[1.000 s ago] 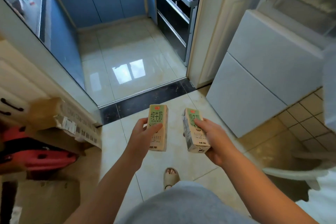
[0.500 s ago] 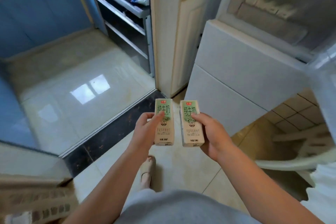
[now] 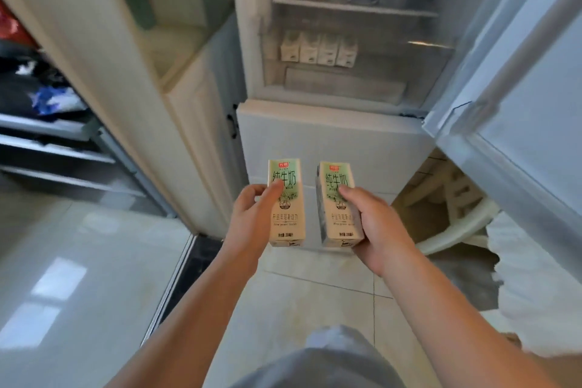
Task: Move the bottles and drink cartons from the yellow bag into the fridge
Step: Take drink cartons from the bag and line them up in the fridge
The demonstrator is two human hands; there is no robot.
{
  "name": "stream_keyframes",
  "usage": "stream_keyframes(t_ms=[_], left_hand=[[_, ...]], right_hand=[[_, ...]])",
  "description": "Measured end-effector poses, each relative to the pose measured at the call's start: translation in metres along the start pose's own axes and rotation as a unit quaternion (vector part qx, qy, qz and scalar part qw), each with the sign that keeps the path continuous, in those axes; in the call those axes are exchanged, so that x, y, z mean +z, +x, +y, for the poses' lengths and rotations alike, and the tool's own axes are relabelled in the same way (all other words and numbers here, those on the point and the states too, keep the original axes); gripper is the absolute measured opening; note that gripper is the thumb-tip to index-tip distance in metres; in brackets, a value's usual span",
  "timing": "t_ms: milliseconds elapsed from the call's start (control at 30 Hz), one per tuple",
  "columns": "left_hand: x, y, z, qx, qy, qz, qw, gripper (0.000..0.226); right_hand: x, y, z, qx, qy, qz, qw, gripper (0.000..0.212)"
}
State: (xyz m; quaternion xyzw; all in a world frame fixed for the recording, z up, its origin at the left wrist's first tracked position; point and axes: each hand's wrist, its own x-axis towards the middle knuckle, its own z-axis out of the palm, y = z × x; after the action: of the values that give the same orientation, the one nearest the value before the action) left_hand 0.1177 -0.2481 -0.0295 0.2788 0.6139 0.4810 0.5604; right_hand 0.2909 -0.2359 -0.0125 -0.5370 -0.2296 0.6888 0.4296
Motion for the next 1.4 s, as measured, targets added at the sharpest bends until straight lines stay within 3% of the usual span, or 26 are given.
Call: stream_keyframes(t_ms=[100, 267, 500, 700, 900, 1033, 1133, 1267, 1400], left_hand=[[0.022, 0.031, 0.035, 0.033, 0.027, -0.043, 0.998, 0.029], [0.065, 0.071, 0.097, 0.114, 0.042, -0.078, 0.989, 0.025], [0.124, 0.114, 0.182, 0.218, 0.048, -0.073, 0.972, 0.023], [0.164, 0.156, 0.233, 0.260, 0.051, -0.052, 0.963, 0.023], [0.189, 0.205, 0.275, 0.231, 0.178, -0.083, 0.953, 0.025], [0.204, 0.235, 0.294, 0.195, 0.268, -0.143, 0.933, 0.022], [0.214, 0.260, 0.303, 0.137, 0.292, -0.207, 0.924, 0.022], [0.228, 0.284, 0.309, 0.000, 0.285, -0.278, 0.917, 0.023], [0.236, 0.307, 0.297, -0.082, 0.326, -0.311, 0.889, 0.025]], right_hand=[[0.005, 0.015, -0.037, -0.067, 0.016, 0.021, 0.997, 0.009], [0.017, 0.042, -0.104, -0.167, 0.028, 0.016, 0.985, 0.017], [0.032, 0.080, -0.204, -0.269, 0.011, -0.012, 0.963, 0.021], [0.042, 0.124, -0.266, -0.316, -0.017, 0.023, 0.948, 0.021], [0.039, 0.166, -0.301, -0.287, -0.032, 0.059, 0.956, 0.020], [0.030, 0.190, -0.320, -0.262, -0.109, 0.084, 0.955, 0.024], [0.025, 0.204, -0.331, -0.245, -0.189, 0.121, 0.943, 0.025], [0.015, 0.220, -0.339, -0.181, -0.274, 0.152, 0.932, 0.029], [0.002, 0.226, -0.339, -0.100, -0.316, 0.117, 0.936, 0.027]])
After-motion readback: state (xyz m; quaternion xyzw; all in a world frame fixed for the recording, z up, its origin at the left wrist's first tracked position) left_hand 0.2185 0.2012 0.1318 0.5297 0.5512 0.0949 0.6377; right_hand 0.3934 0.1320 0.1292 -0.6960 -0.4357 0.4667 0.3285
